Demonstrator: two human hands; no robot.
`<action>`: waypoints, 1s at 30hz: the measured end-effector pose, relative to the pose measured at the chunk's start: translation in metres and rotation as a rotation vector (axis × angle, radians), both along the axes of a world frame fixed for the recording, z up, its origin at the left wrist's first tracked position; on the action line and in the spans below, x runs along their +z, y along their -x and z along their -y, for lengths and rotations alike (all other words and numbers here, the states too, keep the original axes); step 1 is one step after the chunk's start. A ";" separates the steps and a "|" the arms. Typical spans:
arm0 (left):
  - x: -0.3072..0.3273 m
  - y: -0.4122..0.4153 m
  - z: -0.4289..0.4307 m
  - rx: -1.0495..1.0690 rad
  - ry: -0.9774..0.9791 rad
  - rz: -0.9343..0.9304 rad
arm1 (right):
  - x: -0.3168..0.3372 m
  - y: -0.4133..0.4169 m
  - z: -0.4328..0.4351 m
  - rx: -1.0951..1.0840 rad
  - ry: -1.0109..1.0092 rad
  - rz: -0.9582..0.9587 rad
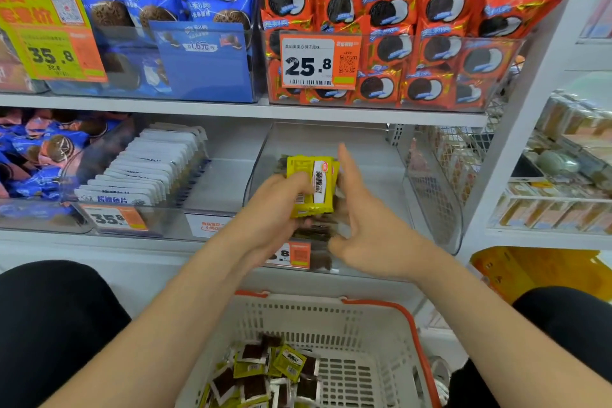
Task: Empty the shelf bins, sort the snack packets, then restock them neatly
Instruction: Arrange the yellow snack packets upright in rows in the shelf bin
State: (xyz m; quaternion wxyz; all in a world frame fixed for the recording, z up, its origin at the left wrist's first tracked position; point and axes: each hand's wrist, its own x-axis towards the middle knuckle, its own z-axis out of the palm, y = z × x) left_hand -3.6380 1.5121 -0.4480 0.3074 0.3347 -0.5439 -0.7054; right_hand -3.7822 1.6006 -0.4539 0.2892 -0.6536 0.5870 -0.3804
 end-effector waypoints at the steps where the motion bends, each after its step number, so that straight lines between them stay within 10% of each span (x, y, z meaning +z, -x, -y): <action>1: 0.003 -0.002 0.002 -0.056 -0.062 -0.020 | 0.000 0.006 0.000 -0.042 0.103 -0.151; 7: 0.002 0.003 0.011 -0.208 -0.161 0.075 | -0.017 0.028 0.014 -0.102 0.434 -0.751; 18: 0.005 0.041 0.038 -0.254 -0.185 0.156 | -0.025 0.066 0.037 -0.077 0.425 -0.890; 24: -0.037 0.070 0.075 0.037 0.860 0.748 | -0.048 0.118 0.071 -0.350 0.023 -0.639; 30: -0.068 0.080 0.103 -0.374 1.033 1.121 | -0.073 0.142 0.129 -0.411 -0.220 -0.585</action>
